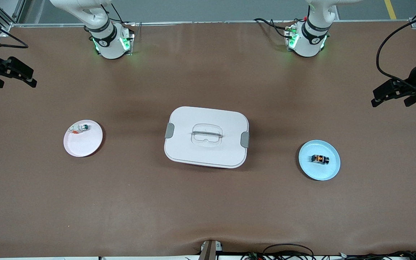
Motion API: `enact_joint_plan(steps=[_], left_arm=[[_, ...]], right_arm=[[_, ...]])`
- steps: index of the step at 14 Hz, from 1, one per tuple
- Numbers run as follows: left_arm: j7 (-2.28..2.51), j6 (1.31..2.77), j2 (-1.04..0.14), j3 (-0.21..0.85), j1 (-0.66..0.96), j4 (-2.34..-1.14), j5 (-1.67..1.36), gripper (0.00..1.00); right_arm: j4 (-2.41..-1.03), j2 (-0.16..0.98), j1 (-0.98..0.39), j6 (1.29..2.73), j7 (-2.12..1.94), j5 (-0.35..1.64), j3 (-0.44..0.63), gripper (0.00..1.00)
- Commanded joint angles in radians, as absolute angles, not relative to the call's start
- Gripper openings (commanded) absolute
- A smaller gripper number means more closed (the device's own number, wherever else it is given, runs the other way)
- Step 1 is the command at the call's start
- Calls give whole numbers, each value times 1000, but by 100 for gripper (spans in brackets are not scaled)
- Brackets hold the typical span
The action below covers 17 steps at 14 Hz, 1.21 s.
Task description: Transfer orange switch to right arm and place
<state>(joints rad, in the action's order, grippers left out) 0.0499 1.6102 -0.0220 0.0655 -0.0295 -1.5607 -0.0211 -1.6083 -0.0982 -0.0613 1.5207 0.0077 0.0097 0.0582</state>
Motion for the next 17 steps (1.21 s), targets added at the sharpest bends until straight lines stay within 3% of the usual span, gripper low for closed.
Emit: enact_joint_plan(steps=[1,6,12,17], left_arm=[[43,1588,-72,74,-31,-1555,-23,100],[34,1658,-158,74,-35,-1589,-15,100],[-18,1985,-215,74,-31,-1796,6,100],[-29,2147,-366,81,-11,-1821,121,100]], right_arm=[[-1611,-110,-69,1519,2,-8,60,100],[-1611,-110,-69,1519,2,-8,61,100],[-1611,-110,-67,1520,3,-8,61,100],[-1611,-110,-64,1522,2,-8,61,100]])
